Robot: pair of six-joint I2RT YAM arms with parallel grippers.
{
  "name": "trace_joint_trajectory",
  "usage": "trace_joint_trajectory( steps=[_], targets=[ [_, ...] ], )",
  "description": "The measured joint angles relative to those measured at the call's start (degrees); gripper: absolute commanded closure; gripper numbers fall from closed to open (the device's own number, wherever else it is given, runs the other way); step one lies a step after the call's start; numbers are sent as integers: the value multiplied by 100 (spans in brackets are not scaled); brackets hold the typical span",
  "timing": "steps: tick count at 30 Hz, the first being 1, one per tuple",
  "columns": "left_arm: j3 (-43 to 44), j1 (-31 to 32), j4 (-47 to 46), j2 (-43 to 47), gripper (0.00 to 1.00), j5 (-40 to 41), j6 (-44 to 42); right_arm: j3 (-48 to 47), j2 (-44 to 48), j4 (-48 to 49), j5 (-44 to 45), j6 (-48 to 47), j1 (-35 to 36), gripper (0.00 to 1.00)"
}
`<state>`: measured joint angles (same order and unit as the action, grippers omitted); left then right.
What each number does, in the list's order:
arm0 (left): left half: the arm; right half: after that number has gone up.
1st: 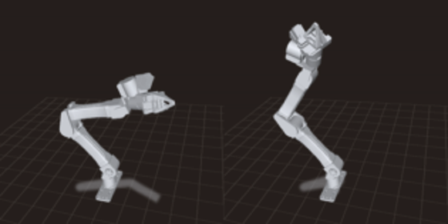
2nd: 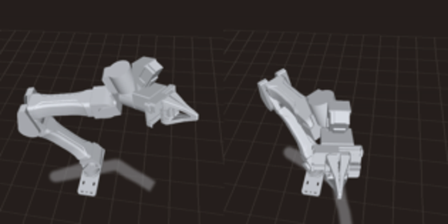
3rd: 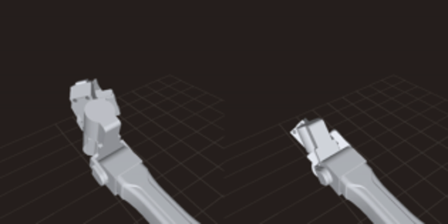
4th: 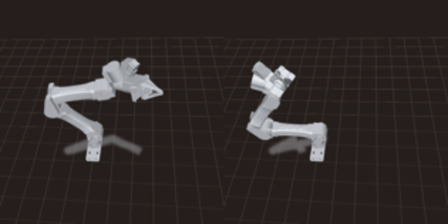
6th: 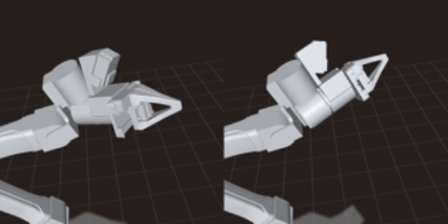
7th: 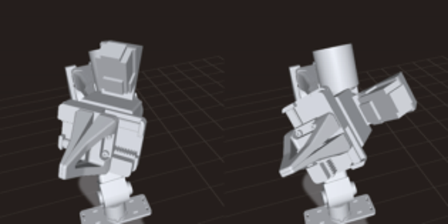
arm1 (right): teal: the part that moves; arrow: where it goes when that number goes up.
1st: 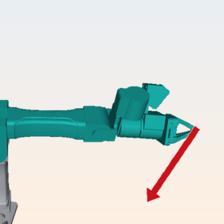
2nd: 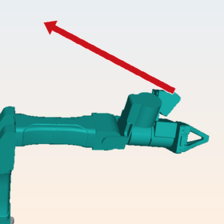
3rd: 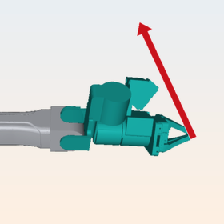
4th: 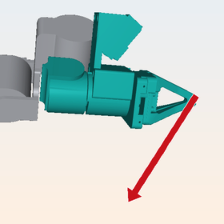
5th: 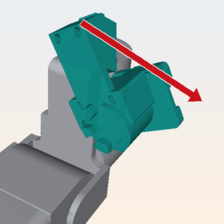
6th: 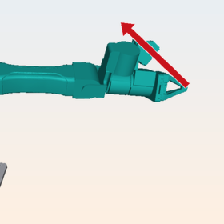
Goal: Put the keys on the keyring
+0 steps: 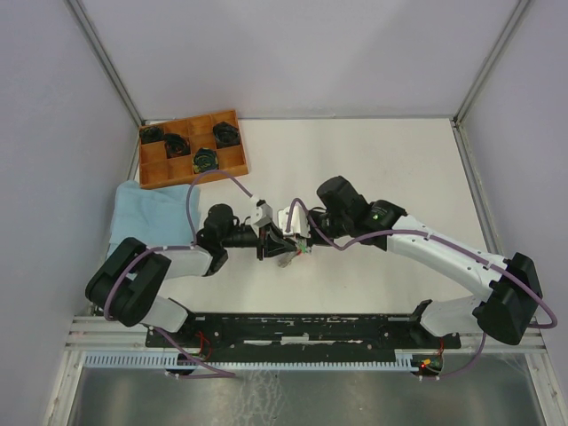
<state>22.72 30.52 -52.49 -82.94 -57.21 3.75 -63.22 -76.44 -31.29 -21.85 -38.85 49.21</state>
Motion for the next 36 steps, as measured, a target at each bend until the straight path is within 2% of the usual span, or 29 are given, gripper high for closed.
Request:
trace_joint_trajectory(
  steps=[7, 17, 21, 26, 29, 36],
  targets=[
    [162, 0, 57, -162, 97, 7, 127, 0, -4, 20, -2, -2, -22, 99],
    [273, -2, 216, -184, 97, 162, 358, -63, -240, 205, 275, 205, -249, 97],
    [389, -46, 404, -177, 97, 505, 566, -35, -243, 444, 837, 758, -409, 80],
    [509, -83, 634, -177, 97, 826, 907, 122, -140, 944, 1808, 1591, -717, 76],
    [518, -118, 664, -177, 97, 1014, 1191, 157, -31, 1139, 2293, 2061, -881, 70],
    [498, -354, 667, -179, 97, 1279, 1840, 686, 647, 1443, 2334, 2911, -892, 63]
  ],
)
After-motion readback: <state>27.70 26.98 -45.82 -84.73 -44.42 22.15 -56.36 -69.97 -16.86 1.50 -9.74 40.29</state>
